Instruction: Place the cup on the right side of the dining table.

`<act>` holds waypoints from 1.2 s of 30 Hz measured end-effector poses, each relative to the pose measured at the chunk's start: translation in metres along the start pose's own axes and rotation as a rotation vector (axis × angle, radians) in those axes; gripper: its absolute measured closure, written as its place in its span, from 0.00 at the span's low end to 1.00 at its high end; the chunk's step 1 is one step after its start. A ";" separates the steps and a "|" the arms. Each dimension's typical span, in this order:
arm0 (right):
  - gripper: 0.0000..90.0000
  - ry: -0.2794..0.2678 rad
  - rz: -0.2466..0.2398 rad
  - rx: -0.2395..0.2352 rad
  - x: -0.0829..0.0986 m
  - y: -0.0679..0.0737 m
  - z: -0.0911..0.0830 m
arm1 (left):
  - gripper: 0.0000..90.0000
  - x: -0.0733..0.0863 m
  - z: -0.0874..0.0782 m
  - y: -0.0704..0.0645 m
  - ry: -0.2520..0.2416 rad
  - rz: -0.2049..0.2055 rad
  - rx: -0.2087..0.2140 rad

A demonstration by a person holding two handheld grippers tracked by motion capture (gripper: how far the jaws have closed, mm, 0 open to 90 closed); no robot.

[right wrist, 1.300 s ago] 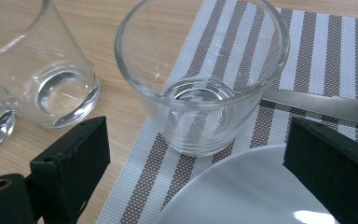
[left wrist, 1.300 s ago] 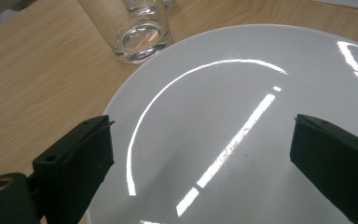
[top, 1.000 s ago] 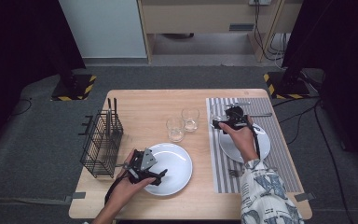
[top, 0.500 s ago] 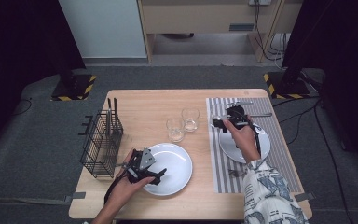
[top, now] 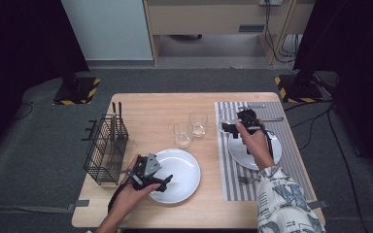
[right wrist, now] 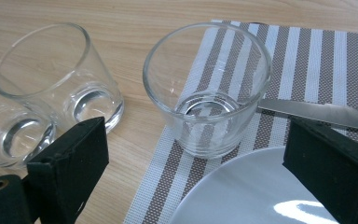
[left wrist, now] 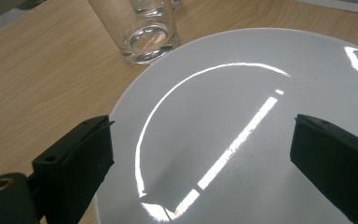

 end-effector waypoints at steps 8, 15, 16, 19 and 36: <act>0.08 -0.037 -0.038 -0.002 -0.003 0.002 -0.010 | 0.06 0.000 0.000 0.001 -0.002 -0.006 -0.004; 0.08 -0.046 -0.050 -0.025 -0.001 0.009 -0.017 | 0.06 0.001 0.000 0.001 0.003 0.001 -0.008; 0.08 -0.047 -0.057 -0.024 0.000 0.009 -0.017 | 0.06 0.001 0.000 0.002 0.003 0.002 -0.010; 0.08 -0.048 -0.065 -0.024 0.002 0.012 -0.020 | 0.06 0.001 -0.001 0.002 -0.005 0.005 -0.014; 0.07 -0.076 -0.139 -0.103 0.013 0.054 -0.039 | 0.06 0.002 0.000 0.001 0.003 0.010 -0.011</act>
Point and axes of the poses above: each handheld gripper's, and its own axes: z roughly forward along the jaws, x roughly out of its underside, y roughly to its left, the point moved 4 cm from there along z, roughly forward along the jaws, and after that the axes turned 9 degrees about -y, right-handed, at the moved point
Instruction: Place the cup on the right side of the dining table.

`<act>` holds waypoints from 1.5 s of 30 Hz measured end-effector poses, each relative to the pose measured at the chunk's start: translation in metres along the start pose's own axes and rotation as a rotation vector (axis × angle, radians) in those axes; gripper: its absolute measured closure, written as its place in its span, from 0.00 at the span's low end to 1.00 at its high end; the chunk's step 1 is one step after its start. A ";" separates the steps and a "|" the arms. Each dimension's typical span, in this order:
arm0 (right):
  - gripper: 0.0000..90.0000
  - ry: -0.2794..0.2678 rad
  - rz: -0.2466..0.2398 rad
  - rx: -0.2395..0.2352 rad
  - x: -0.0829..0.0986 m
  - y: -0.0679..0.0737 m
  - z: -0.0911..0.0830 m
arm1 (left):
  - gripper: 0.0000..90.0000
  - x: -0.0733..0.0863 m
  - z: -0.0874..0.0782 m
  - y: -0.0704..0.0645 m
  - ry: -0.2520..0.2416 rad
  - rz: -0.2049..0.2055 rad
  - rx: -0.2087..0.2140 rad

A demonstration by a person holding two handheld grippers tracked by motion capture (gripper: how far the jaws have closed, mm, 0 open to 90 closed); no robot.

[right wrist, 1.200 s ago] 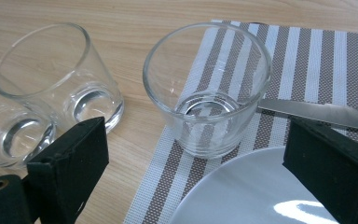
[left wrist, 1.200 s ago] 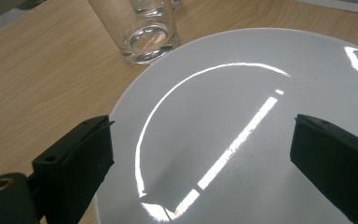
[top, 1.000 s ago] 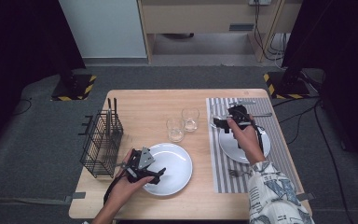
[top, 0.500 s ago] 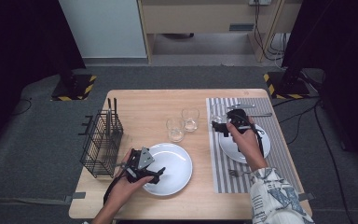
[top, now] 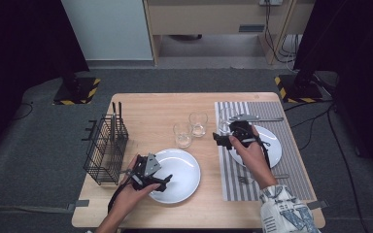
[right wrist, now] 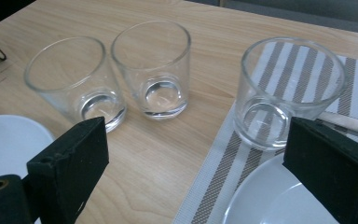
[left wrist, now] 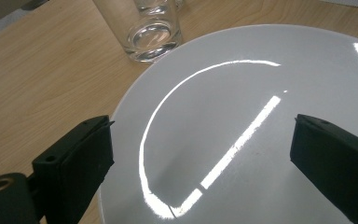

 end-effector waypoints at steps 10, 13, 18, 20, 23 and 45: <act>0.07 -0.003 -0.009 -0.040 0.006 0.020 -0.006 | 0.06 0.000 0.000 0.000 0.001 0.002 0.003; 0.07 -0.001 -0.013 -0.049 0.009 0.024 -0.007 | 0.06 0.000 0.000 -0.001 0.001 0.002 0.003; 0.07 -0.001 -0.013 -0.059 0.015 0.030 -0.007 | 0.06 0.000 0.000 -0.001 0.001 0.001 0.005; 0.07 -0.003 -0.012 -0.063 0.017 0.033 -0.007 | 0.06 0.000 0.000 -0.001 0.002 0.003 0.006; 0.07 -0.006 -0.008 -0.071 0.020 0.037 -0.009 | 0.06 -0.001 0.000 -0.002 0.002 0.004 0.007; 0.07 -0.029 0.009 -0.159 0.051 0.075 -0.030 | 0.05 0.003 -0.009 0.000 -0.002 -0.016 0.001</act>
Point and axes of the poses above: each handheld gripper's, and its own axes: z roughly forward along the jaws, x roughly out of its underside, y roughly to its left, the point moved 4 cm from there along z, roughly forward along the jaws, and after that the axes turned 9 degrees about -y, right-handed, at the moved point
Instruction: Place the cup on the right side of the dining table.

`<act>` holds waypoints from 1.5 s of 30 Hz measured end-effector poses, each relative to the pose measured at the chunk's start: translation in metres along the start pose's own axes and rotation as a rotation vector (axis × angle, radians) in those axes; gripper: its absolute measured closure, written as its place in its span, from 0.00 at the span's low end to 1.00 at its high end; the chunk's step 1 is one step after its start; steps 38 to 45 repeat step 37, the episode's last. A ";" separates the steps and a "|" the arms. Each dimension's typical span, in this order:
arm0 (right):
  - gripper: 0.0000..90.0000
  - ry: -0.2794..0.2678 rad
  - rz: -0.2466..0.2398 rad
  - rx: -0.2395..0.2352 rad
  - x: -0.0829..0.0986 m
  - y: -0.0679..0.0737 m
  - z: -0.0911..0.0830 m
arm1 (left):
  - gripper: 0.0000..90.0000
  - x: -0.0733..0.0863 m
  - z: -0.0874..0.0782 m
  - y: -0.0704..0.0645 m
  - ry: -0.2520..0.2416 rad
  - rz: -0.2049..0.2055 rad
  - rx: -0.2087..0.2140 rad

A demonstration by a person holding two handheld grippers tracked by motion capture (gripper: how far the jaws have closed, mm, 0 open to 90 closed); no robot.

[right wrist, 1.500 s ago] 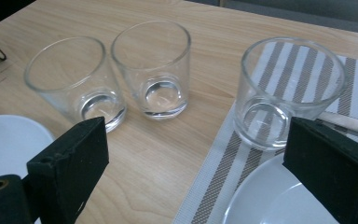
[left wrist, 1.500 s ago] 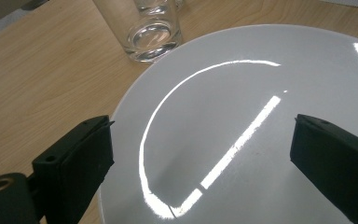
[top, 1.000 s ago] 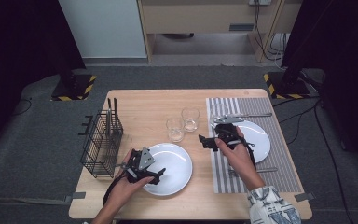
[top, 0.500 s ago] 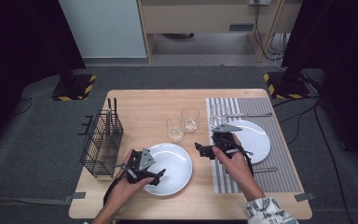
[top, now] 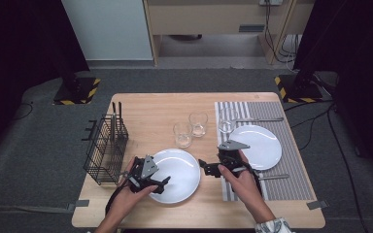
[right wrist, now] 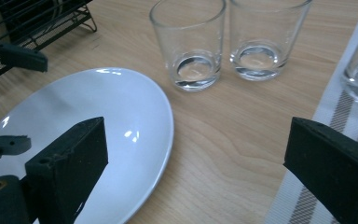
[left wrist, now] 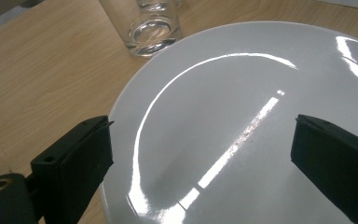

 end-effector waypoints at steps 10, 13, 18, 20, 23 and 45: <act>0.07 -0.004 -0.002 -0.021 0.009 0.010 0.018 | 0.05 0.001 -0.012 0.004 0.001 0.000 -0.001; 0.07 0.010 -0.005 -0.014 0.013 0.011 0.027 | 0.05 0.007 -0.016 0.008 0.012 0.000 -0.008; 0.07 0.051 -0.008 0.007 0.018 0.012 0.038 | 0.05 0.010 -0.015 0.009 0.009 0.003 -0.009; 0.07 0.052 -0.002 0.019 0.019 0.012 0.041 | 0.05 0.011 -0.014 0.009 0.011 0.005 -0.003; 0.07 0.038 -0.019 0.044 0.019 0.011 0.047 | 0.05 0.014 -0.012 0.010 0.018 0.007 -0.009; 0.07 0.066 -0.134 0.068 0.029 0.025 0.064 | 0.04 0.016 -0.010 0.008 0.013 0.017 0.001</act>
Point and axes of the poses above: each handheld gripper's, and its own axes: z roughly forward along the jaws, x roughly out of its underside, y roughly to its left, the point moved 4 cm from there along z, roughly forward along the jaws, and after that the axes turned 9 degrees about -y, right-handed, at the moved point
